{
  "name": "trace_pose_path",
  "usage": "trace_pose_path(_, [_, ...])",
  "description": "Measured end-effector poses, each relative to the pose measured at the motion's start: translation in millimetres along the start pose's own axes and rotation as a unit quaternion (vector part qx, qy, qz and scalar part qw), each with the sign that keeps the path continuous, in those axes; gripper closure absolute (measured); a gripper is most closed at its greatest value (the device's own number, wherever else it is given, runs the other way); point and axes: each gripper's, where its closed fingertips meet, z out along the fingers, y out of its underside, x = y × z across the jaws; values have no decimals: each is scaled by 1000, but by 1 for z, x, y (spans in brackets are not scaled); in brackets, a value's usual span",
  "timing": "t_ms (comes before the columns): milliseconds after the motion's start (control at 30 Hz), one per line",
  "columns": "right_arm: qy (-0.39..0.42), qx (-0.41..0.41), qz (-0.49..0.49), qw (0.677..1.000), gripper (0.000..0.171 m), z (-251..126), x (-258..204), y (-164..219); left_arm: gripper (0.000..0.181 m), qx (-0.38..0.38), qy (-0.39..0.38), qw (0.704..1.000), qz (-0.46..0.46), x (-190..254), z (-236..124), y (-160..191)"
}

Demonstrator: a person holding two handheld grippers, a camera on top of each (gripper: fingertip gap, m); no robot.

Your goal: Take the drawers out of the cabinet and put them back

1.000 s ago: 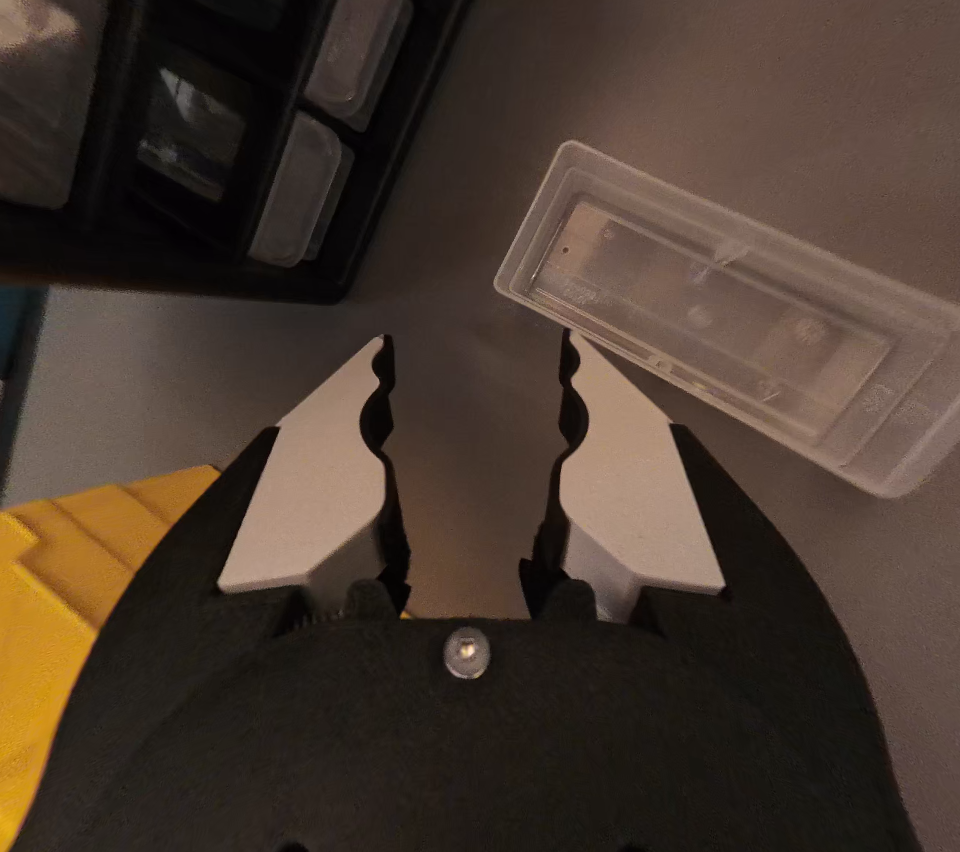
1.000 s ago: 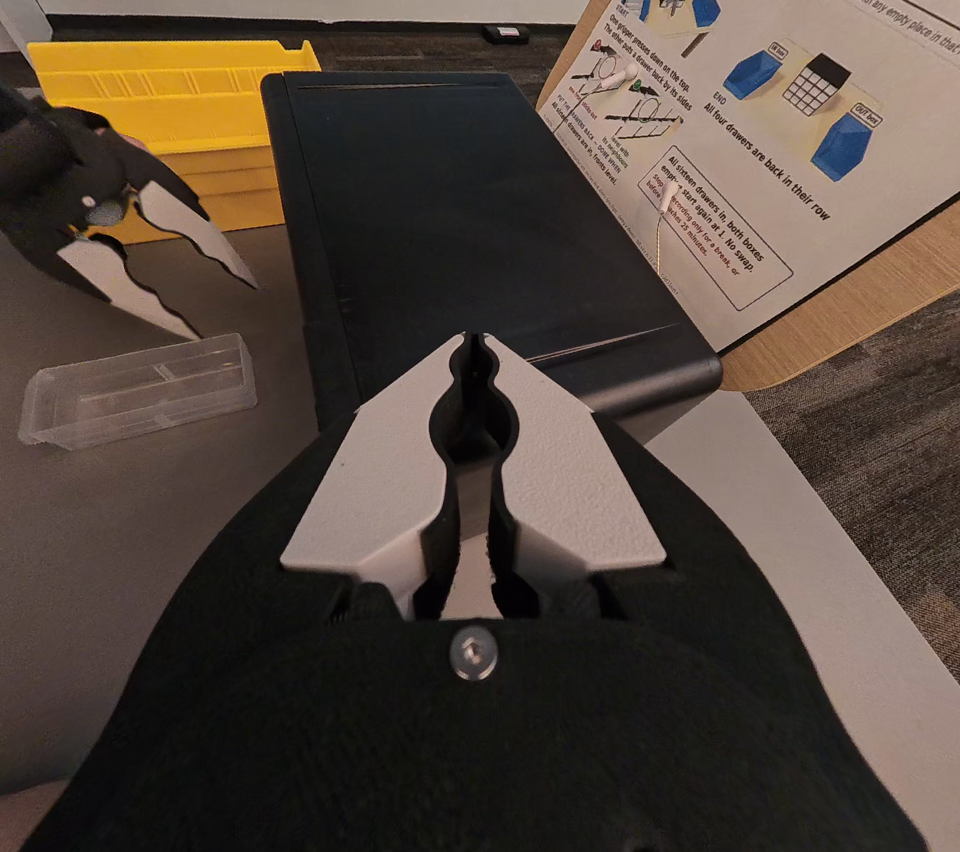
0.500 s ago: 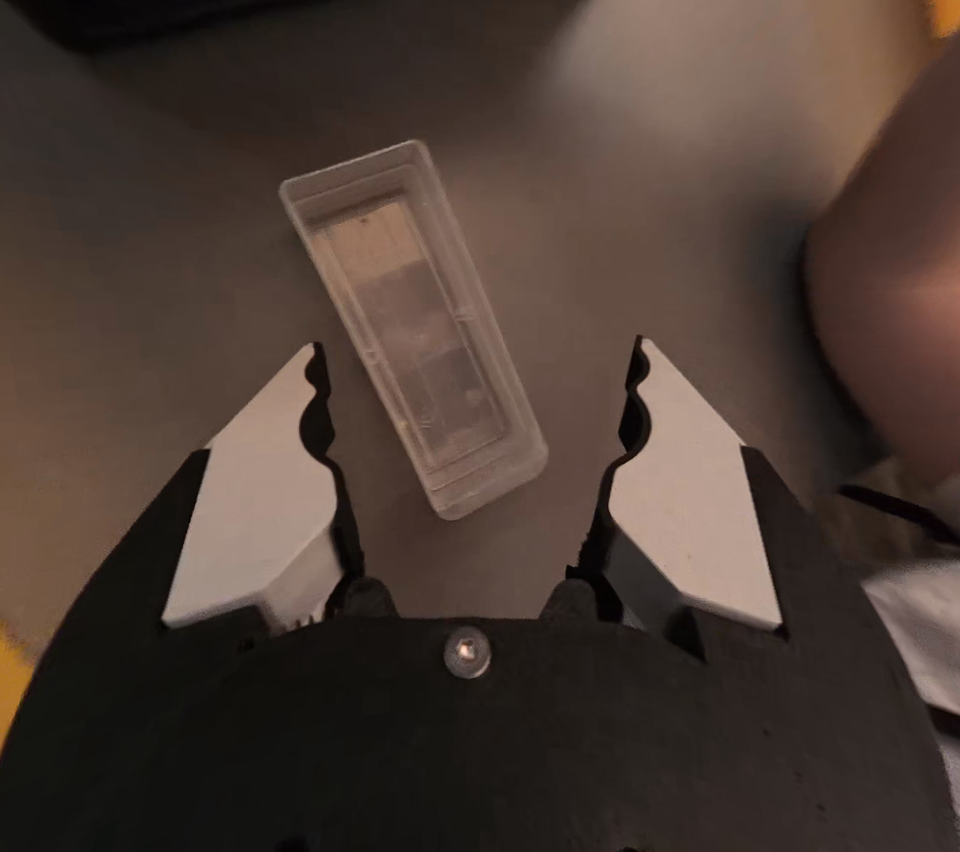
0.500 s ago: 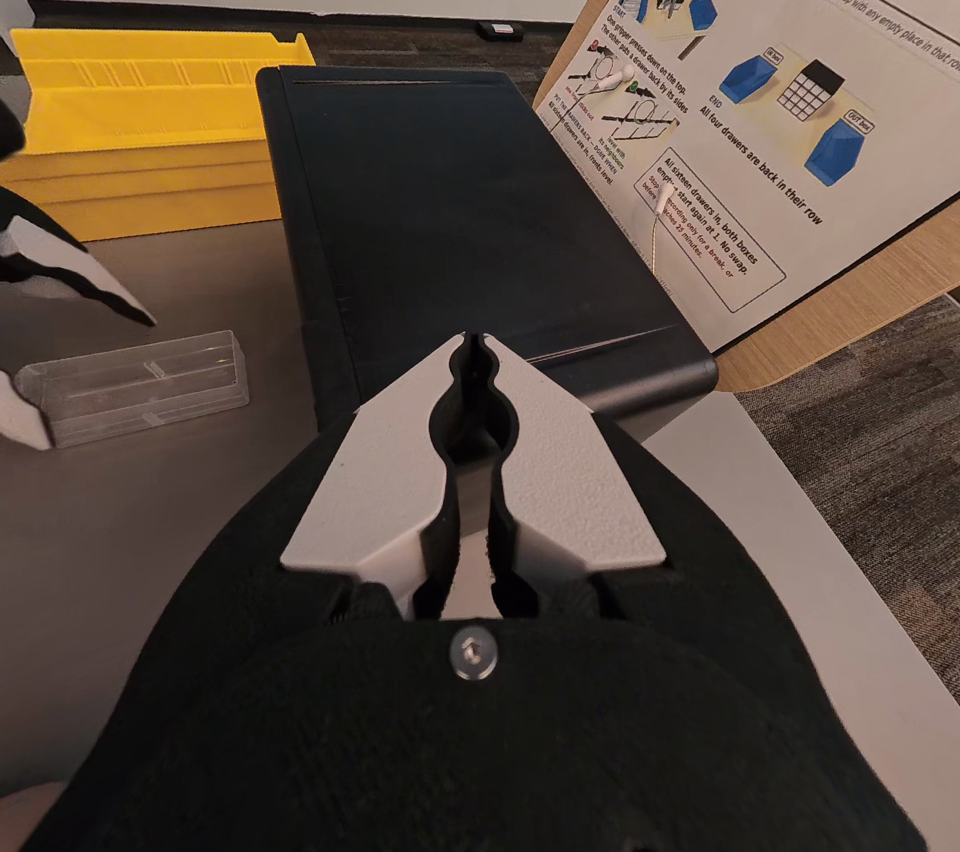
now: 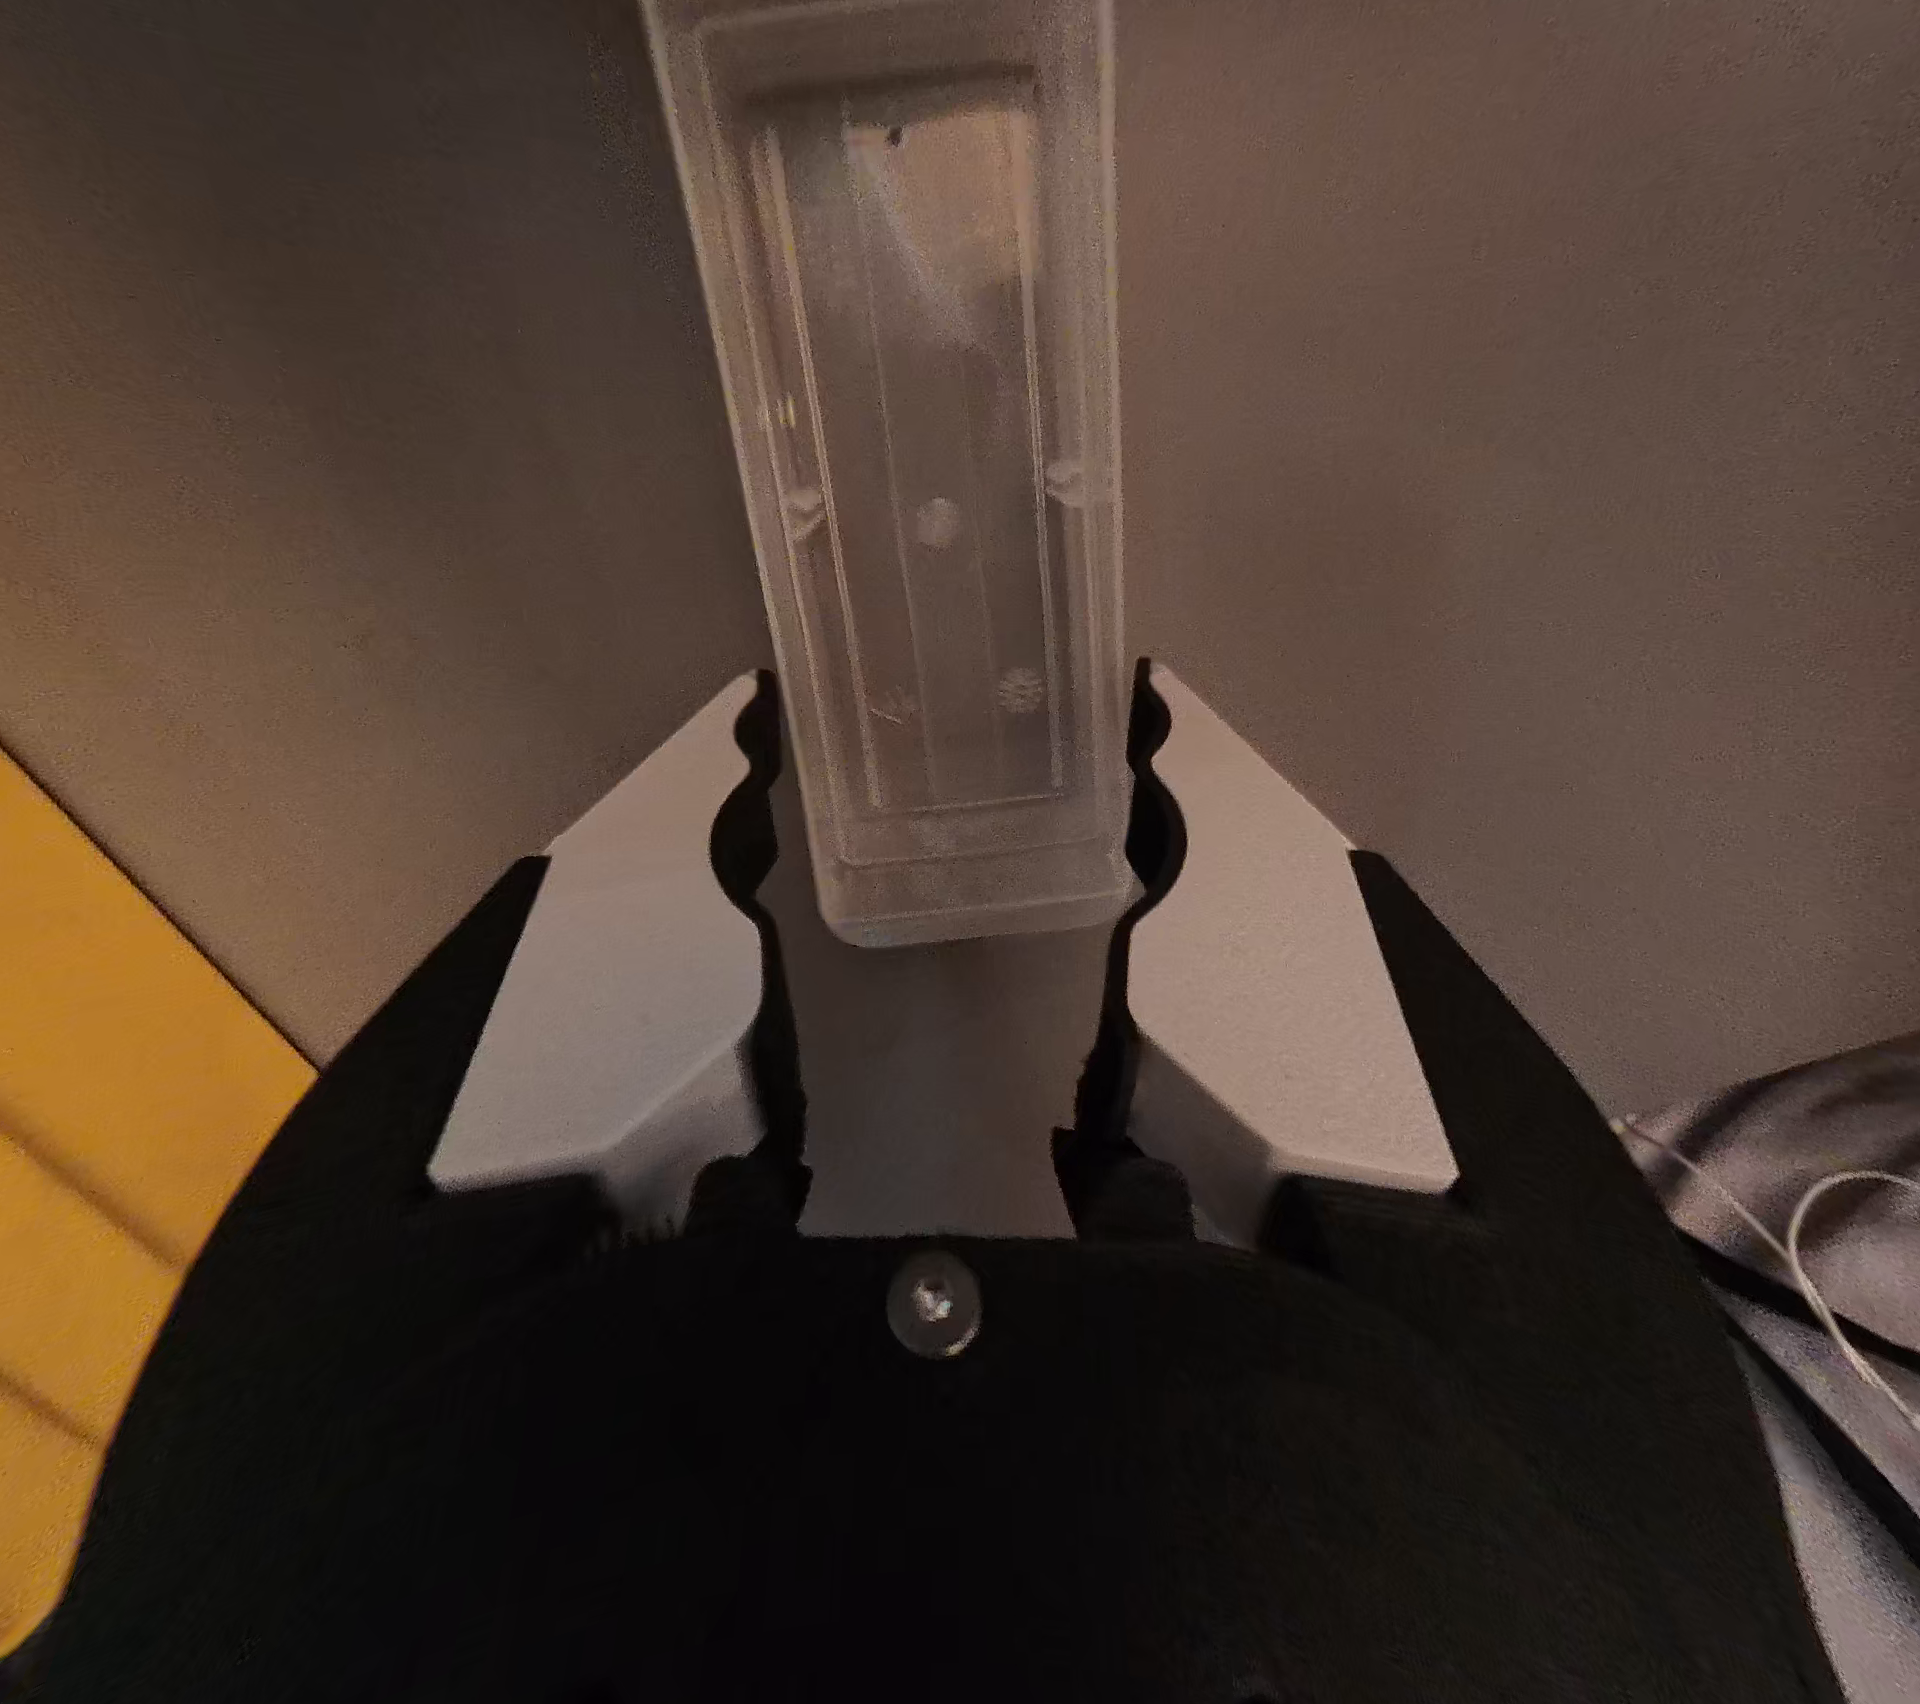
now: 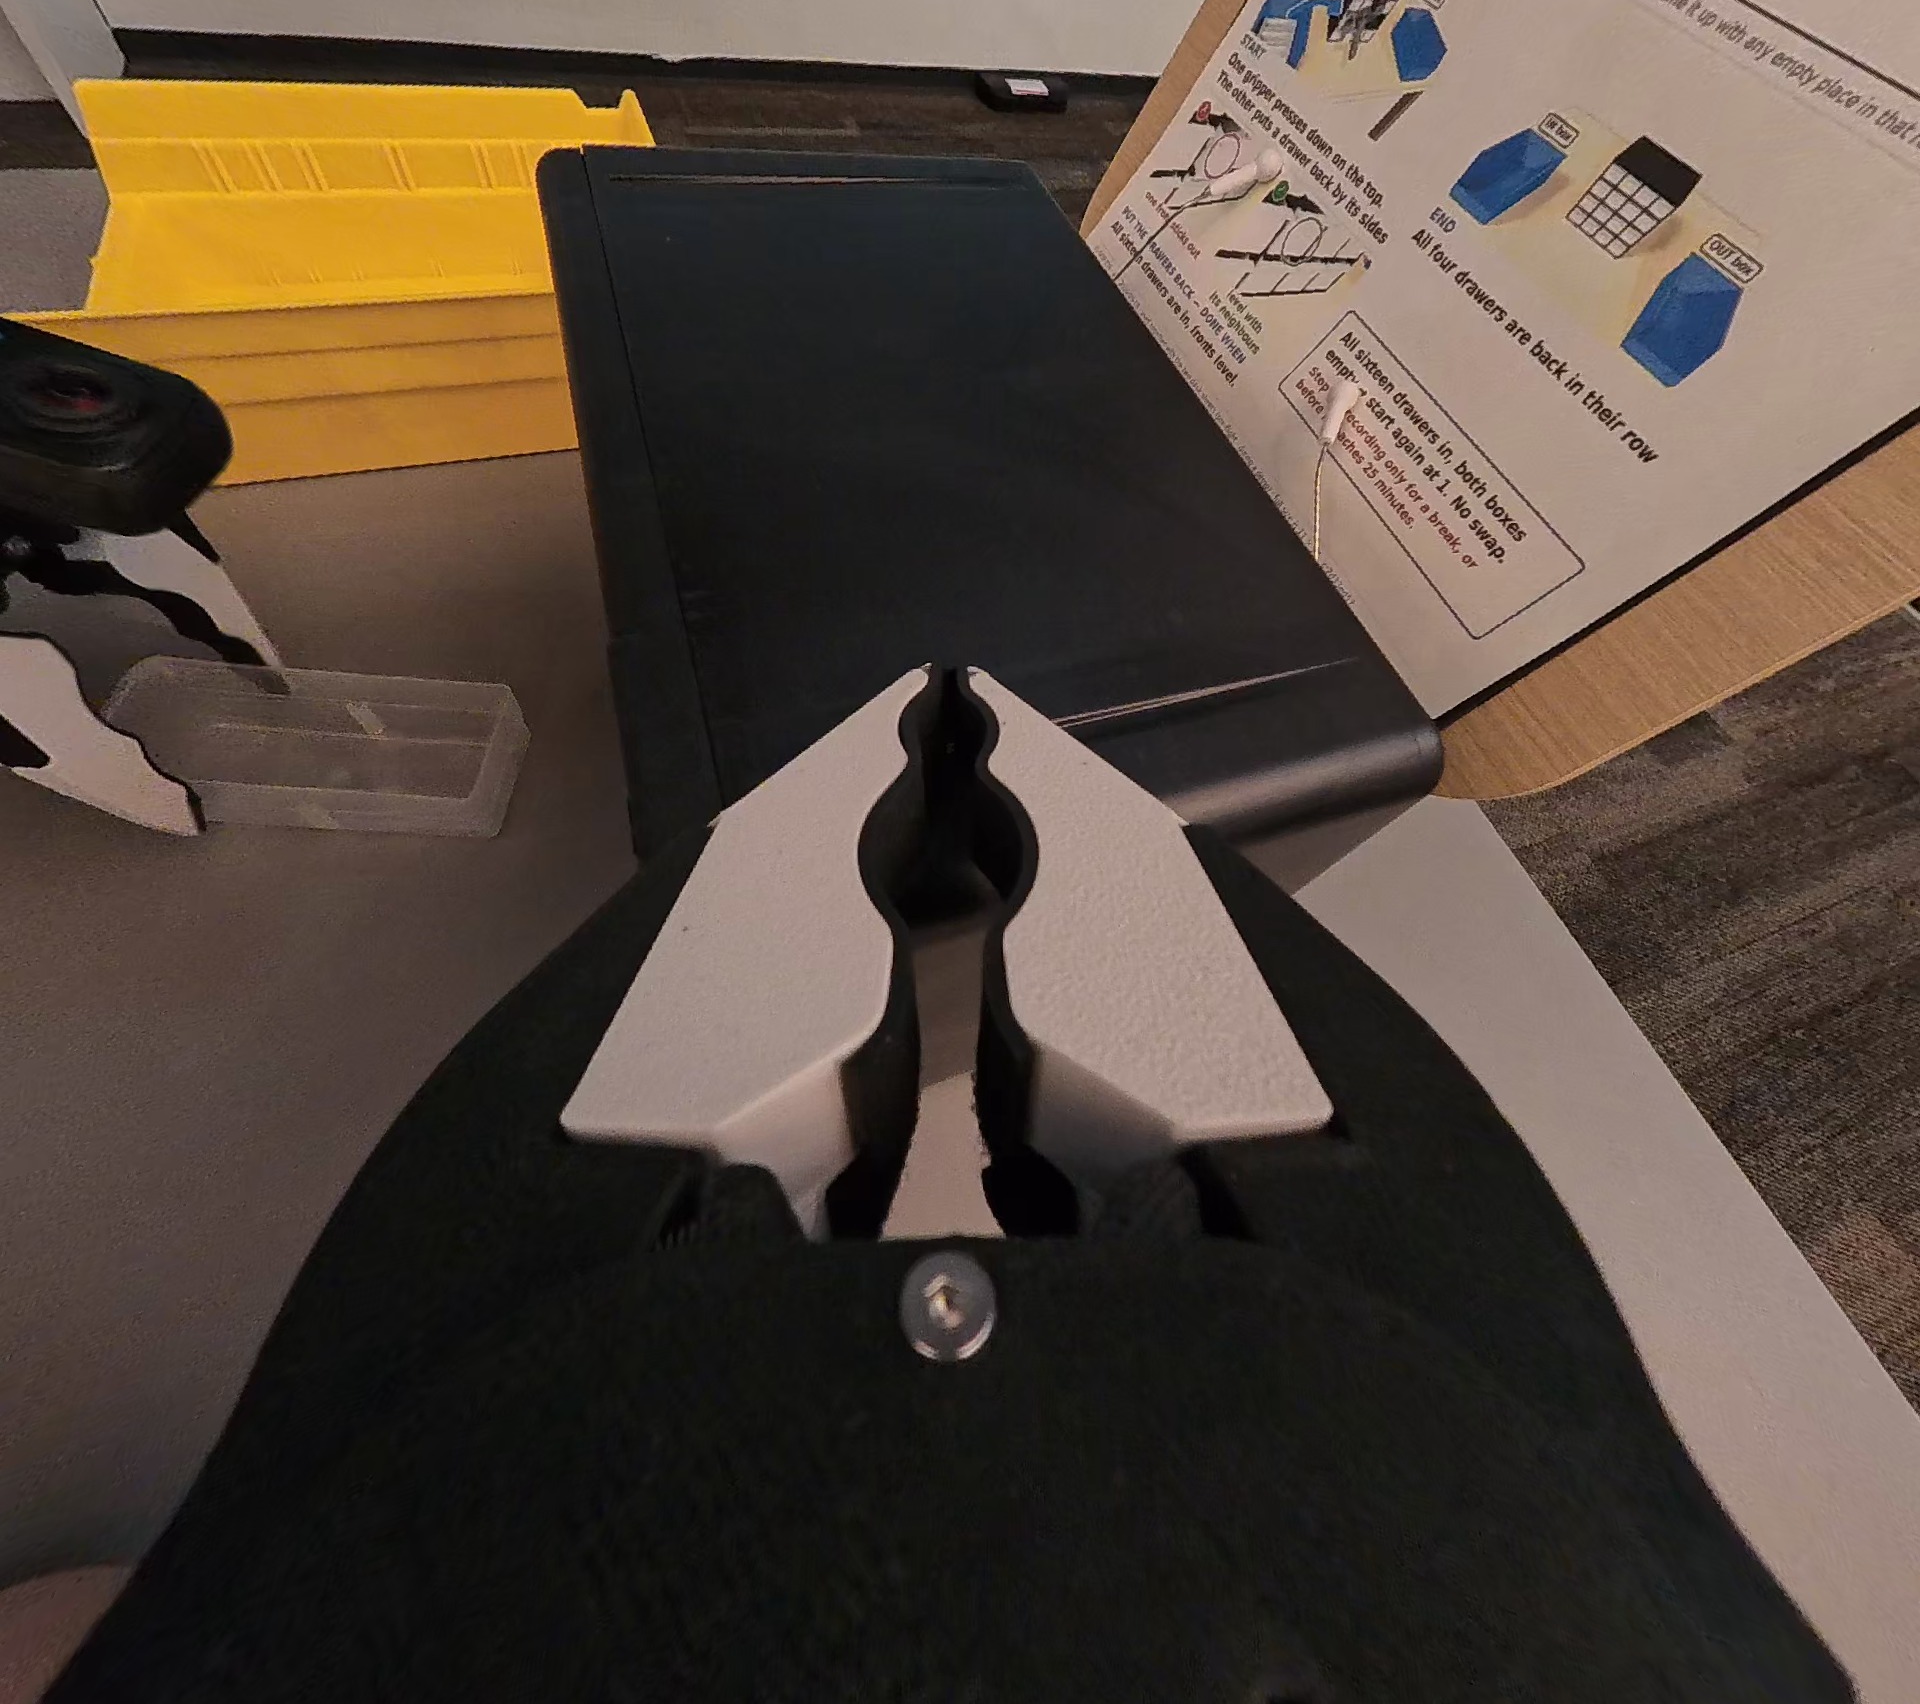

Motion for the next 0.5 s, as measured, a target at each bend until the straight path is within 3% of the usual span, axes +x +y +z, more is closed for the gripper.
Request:
trace_pose_path(133, [1, 0, -1, 1000, 171, 0, 0, 0, 117, -15, 48, 999, 12, 4, 8, 6])
trace_pose_path(500, [-4, 4, 0, 1000, 171, 0, 0, 0, 120, -15, 71, 997, -25, 4, -5, 6])
